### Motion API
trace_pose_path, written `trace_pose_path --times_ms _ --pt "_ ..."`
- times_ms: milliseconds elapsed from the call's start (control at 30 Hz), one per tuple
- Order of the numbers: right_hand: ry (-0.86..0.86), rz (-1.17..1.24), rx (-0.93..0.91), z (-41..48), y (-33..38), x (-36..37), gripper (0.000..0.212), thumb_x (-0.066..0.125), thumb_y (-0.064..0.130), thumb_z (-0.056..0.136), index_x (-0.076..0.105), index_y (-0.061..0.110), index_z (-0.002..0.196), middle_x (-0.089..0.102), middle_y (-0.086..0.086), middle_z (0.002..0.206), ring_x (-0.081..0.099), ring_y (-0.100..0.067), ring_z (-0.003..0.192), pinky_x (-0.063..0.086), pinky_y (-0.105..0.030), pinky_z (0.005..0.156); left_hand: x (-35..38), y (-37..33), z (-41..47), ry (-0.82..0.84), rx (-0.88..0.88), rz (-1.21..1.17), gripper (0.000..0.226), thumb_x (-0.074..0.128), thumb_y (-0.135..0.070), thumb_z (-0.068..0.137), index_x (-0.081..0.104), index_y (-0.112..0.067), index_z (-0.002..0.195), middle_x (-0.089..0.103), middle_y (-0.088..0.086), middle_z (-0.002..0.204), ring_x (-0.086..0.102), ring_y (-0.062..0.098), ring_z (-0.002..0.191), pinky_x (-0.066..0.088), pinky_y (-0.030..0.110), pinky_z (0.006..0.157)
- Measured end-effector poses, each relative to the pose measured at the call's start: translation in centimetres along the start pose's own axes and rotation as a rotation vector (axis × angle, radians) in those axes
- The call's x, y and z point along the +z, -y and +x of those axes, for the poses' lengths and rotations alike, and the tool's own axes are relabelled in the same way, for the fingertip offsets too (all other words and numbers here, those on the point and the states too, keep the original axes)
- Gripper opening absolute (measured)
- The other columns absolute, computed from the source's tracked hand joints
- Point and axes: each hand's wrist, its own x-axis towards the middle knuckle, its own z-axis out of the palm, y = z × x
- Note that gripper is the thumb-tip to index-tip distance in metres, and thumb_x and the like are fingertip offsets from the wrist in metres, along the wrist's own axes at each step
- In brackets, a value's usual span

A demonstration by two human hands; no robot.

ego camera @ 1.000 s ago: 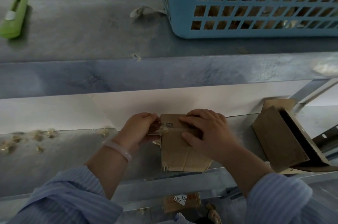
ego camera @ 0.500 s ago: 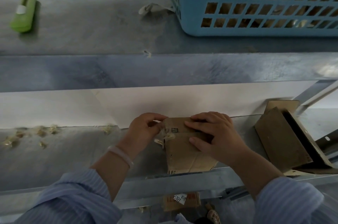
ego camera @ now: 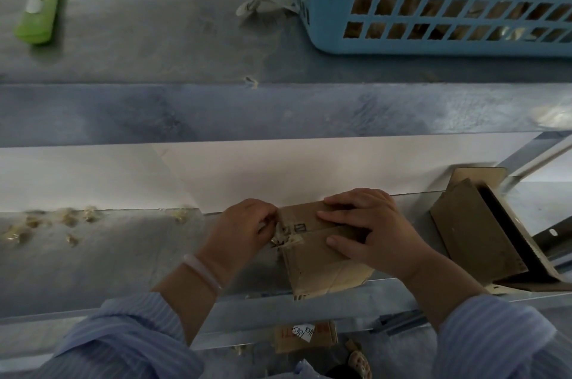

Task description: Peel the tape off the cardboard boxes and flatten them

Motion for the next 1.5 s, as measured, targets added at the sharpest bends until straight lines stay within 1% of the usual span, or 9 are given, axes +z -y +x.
trace_pose_path --times_ms 167,467,633,800,933,1033,1200,1333,1500 --pt "0.009 0.004 -0.033 0.0 -0.4 -0.1 0.038 0.066 0.054 0.078 0.071 0.040 0.113 0.062 0.021 0.124 0.055 -0.002 0.115 0.041 -0.047 0.100 -0.3 0.3 0.2 0.044 0.004 0.039 0.035 0.044 -0.041 0.081 0.073 -0.021 0.084 0.068 -0.008 0.077 0.063 0.011 0.073 0.046 0.021 0.064" --pt "0.000 0.022 -0.020 0.0 -0.7 0.1 0.038 0.066 0.054 0.078 0.071 0.040 0.113 0.062 0.021 0.124 0.055 -0.004 0.116 0.041 -0.048 0.099 -0.2 0.3 0.2 -0.011 0.028 0.012 0.034 0.047 -0.041 0.082 0.073 -0.020 0.082 0.068 -0.009 0.076 0.059 0.007 0.073 0.038 0.012 0.064" --pt "-0.012 0.025 -0.029 -0.1 -1.0 0.1 0.038 0.067 0.055 0.077 0.071 0.040 0.112 0.062 0.020 0.124 0.056 -0.004 0.116 0.041 -0.048 0.099 -0.9 0.5 1.0 0.008 0.216 0.182 0.027 0.048 -0.031 0.085 0.070 -0.018 0.077 0.066 -0.005 0.070 0.061 0.016 0.059 0.044 0.024 0.054" --pt "0.017 0.026 -0.031 -0.3 -1.2 0.2 0.037 0.069 0.053 0.076 0.073 0.039 0.110 0.063 0.019 0.123 0.056 -0.004 0.115 0.042 -0.044 0.101 -1.3 0.9 1.8 0.069 0.375 0.332 0.022 0.049 -0.024 0.087 0.068 -0.019 0.078 0.065 -0.004 0.072 0.056 0.021 0.056 0.044 0.030 0.058" --pt "0.063 0.022 0.018 -2.3 -1.1 2.4 0.039 0.066 0.050 0.081 0.067 0.040 0.119 0.057 0.019 0.129 0.051 -0.003 0.118 0.047 -0.038 0.099 -0.6 1.5 1.6 0.124 0.248 0.255 0.019 0.049 -0.026 0.082 0.067 -0.020 0.076 0.063 -0.007 0.072 0.056 0.017 0.055 0.037 0.024 0.056" --pt "0.055 -0.026 0.019 -2.6 -0.8 3.4 0.049 0.062 0.060 0.082 0.063 0.039 0.126 0.053 0.018 0.137 0.050 -0.008 0.125 0.045 -0.044 0.102 0.1 2.4 1.0 0.156 0.120 0.134 0.025 0.043 -0.030 0.080 0.065 -0.019 0.082 0.063 -0.006 0.081 0.059 0.015 0.065 0.035 0.020 0.056" --pt "0.199 -0.203 -0.016 -2.4 0.0 3.1 0.082 0.052 0.083 0.069 0.047 0.041 0.140 0.040 0.019 0.148 0.029 -0.005 0.141 0.014 -0.040 0.121 0.3 3.7 0.6 0.188 0.053 0.084 0.027 0.041 -0.036 0.084 0.064 -0.021 0.086 0.061 -0.009 0.083 0.059 0.012 0.071 0.045 0.024 0.058" --pt "0.148 -0.108 -0.005 -3.1 0.2 3.9 0.080 0.064 0.068 0.072 0.047 0.033 0.142 0.038 0.014 0.151 0.022 -0.007 0.146 0.015 -0.044 0.122 0.9 3.7 0.3 0.206 -0.029 0.021 0.034 0.040 -0.043 0.082 0.066 -0.024 0.093 0.059 -0.014 0.087 0.058 0.008 0.078 0.046 0.024 0.065" --pt "0.140 -0.154 -0.045 -3.1 0.3 4.2 0.077 0.060 0.056 0.077 0.039 0.032 0.148 0.035 0.007 0.155 0.019 -0.011 0.148 0.012 -0.043 0.122 0.7 3.3 0.4 0.201 -0.072 -0.005 0.028 0.048 -0.038 0.081 0.070 -0.022 0.087 0.056 -0.014 0.077 0.057 0.011 0.073 0.042 0.026 0.062"
